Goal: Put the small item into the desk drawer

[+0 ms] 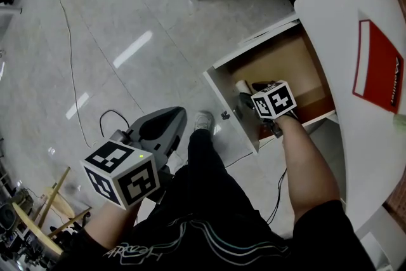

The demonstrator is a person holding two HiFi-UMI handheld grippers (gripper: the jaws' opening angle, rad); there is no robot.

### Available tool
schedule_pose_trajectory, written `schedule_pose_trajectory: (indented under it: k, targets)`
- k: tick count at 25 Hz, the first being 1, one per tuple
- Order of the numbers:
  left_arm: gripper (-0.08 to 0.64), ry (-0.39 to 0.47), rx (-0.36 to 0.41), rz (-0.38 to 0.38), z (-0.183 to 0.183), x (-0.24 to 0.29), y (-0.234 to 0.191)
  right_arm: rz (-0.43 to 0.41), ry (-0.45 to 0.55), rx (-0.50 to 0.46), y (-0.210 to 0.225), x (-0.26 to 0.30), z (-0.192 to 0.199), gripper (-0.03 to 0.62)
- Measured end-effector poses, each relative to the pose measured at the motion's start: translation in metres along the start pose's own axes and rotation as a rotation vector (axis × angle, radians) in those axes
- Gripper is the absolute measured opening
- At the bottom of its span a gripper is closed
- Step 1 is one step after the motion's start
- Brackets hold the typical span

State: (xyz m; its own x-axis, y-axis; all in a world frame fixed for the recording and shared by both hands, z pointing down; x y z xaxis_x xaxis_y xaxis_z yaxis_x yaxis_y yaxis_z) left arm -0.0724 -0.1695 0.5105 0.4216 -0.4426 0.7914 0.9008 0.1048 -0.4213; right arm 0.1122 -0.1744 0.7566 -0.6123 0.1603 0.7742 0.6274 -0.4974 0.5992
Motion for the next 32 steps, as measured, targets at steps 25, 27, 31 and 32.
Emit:
schedule_pose_trajectory:
  k: [25,27,31,32]
  targets:
    - [0.021,0.153,0.243,0.193,0.003,-0.160,0.119,0.056,0.819,-0.165,-0.286,-0.302,-0.012,0.198]
    - [0.021,0.178,0.271,0.217,0.007,-0.186,0.132,0.032,0.879,-0.213,-0.326,-0.324,-0.004,0.182]
    - [0.021,0.250,0.334,0.266,0.011,-0.238,0.158,0.018,0.987,-0.244,-0.389,-0.351,0.020,0.142]
    - [0.021,0.262,0.348,0.278,0.014,-0.251,0.164,0.022,1.009,-0.248,-0.403,-0.355,0.028,0.126]
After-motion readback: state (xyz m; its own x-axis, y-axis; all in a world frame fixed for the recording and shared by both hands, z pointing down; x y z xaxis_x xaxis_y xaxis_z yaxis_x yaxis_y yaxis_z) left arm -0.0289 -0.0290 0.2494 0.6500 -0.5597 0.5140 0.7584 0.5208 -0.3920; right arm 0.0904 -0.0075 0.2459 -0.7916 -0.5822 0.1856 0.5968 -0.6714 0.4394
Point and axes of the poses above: the fingertips, and each gripper's own axes: x forward along the fingers, y to its right, z out of its underside, the point moved 1 cm from there along -x, backward along the fingers, and after that the axes turned 15 degrees about -z, right-handed, at the moved point
